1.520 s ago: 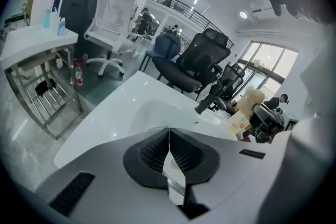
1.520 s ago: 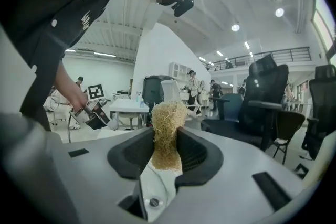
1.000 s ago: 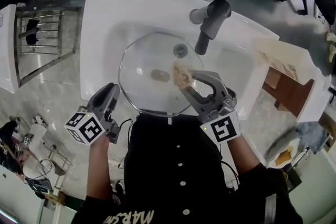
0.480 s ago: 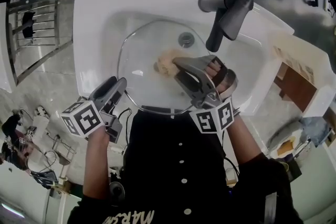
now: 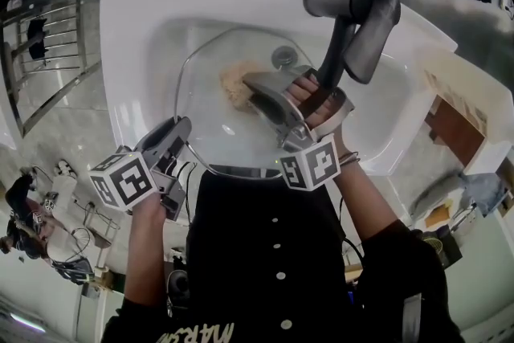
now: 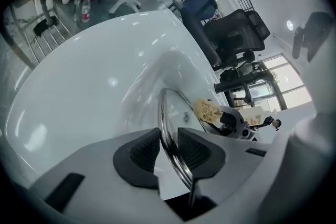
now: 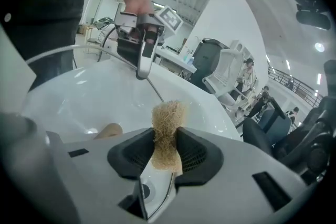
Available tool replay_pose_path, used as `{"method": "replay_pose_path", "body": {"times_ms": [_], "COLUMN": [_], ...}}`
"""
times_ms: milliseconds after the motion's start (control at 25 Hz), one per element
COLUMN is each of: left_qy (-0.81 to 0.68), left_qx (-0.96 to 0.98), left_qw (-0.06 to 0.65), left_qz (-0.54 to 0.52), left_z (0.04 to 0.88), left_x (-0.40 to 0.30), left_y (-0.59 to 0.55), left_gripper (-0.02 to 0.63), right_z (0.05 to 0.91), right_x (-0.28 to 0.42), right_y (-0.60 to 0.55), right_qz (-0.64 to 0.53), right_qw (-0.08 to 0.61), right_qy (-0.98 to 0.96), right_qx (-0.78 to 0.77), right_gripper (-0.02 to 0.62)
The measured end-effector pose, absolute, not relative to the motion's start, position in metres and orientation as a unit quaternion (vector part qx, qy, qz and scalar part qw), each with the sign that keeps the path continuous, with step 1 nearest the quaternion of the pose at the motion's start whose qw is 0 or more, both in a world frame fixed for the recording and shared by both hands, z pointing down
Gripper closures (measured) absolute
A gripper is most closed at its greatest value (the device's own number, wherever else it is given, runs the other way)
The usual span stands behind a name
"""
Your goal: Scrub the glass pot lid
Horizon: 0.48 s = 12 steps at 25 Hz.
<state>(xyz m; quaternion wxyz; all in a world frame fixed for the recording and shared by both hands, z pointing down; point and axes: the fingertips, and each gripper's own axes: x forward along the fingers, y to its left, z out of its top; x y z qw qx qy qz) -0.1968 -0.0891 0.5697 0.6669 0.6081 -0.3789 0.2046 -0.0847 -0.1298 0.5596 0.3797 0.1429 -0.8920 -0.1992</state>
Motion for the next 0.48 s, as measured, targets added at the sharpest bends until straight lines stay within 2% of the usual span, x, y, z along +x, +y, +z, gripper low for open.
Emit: {"method": "replay_pose_path", "body": {"times_ms": [160, 480], "left_qy": [-0.377, -0.379], "left_qx": [0.609, 0.616], "left_qw": [0.666, 0.66], "left_qz": [0.208, 0.203], "left_z": [0.57, 0.57], "left_x": [-0.196, -0.195], "left_y": [-0.089, -0.089], "left_gripper": [0.486, 0.485], "right_z": [0.583, 0.607], "right_x": [-0.099, -0.137], "right_y": [-0.145, -0.16], "right_qz": [-0.22, -0.225], "right_qw": [0.411, 0.431], "right_qy": [-0.874, -0.868], "right_qx": [0.139, 0.1], "right_gripper": [0.453, 0.454]}}
